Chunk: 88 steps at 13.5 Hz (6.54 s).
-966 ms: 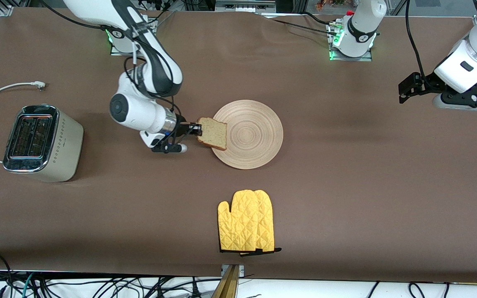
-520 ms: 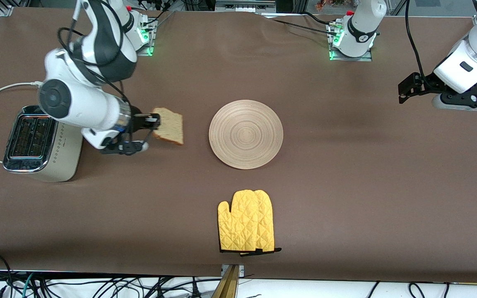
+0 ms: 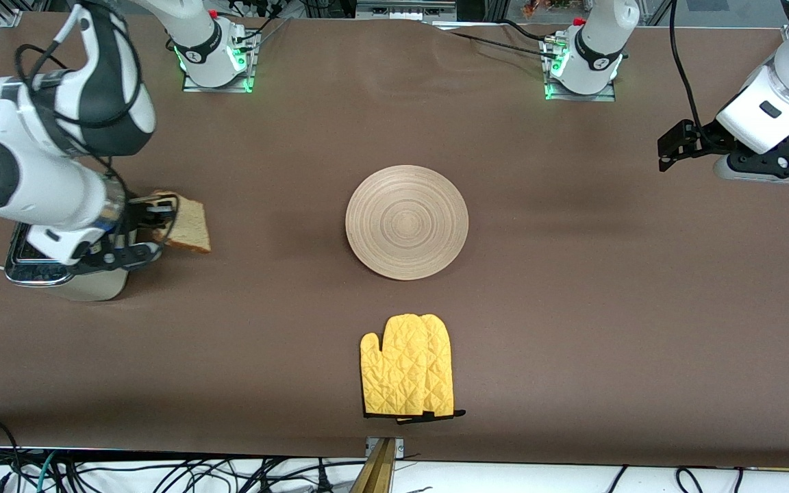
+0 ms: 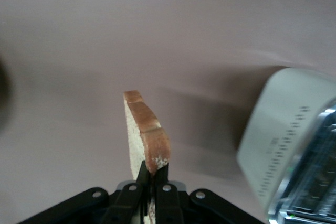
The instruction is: Move plate and put bread in toaster
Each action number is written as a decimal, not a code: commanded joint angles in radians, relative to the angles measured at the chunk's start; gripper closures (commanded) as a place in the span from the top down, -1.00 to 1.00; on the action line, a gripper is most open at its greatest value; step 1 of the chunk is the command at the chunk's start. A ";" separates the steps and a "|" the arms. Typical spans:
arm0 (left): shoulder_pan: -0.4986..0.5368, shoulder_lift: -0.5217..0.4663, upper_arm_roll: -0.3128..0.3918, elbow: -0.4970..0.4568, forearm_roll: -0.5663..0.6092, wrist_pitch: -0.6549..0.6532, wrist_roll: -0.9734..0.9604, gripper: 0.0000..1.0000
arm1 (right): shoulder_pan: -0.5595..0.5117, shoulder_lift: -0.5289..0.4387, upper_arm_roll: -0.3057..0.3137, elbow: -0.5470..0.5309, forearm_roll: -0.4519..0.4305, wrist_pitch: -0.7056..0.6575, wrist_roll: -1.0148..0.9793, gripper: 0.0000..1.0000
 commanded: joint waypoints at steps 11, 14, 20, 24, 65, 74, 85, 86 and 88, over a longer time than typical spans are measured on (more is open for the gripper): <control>0.008 0.016 0.001 0.035 0.013 -0.034 -0.011 1.00 | 0.004 0.020 -0.261 0.088 -0.249 -0.063 -0.145 -1.00; 0.008 0.016 0.000 0.035 0.013 -0.034 -0.012 1.00 | 0.004 0.031 -0.274 0.088 -0.265 -0.063 -0.047 -1.00; 0.003 0.016 0.000 0.038 0.013 -0.048 -0.006 1.00 | 0.001 0.066 -0.275 0.078 -0.275 -0.061 -0.028 -1.00; 0.003 0.016 0.001 0.038 0.013 -0.048 -0.005 1.00 | -0.001 0.070 -0.274 0.074 -0.289 -0.063 -0.029 -1.00; 0.009 0.016 0.001 0.038 0.013 -0.048 -0.003 1.00 | 0.208 -0.151 -0.235 0.062 0.060 -0.136 0.004 1.00; 0.009 0.016 0.001 0.038 0.013 -0.048 -0.003 1.00 | 0.051 -0.168 -0.041 0.059 0.043 -0.146 0.026 1.00; 0.009 0.016 0.001 0.038 0.013 -0.048 -0.005 1.00 | -0.306 -0.243 0.351 -0.015 -0.028 -0.127 0.122 1.00; 0.008 0.016 0.001 0.038 0.014 -0.048 -0.005 1.00 | -0.306 -0.234 0.351 -0.008 -0.032 -0.124 0.119 1.00; 0.008 0.016 0.001 0.038 0.014 -0.048 -0.005 1.00 | -0.304 -0.236 0.352 -0.006 -0.042 -0.121 0.115 1.00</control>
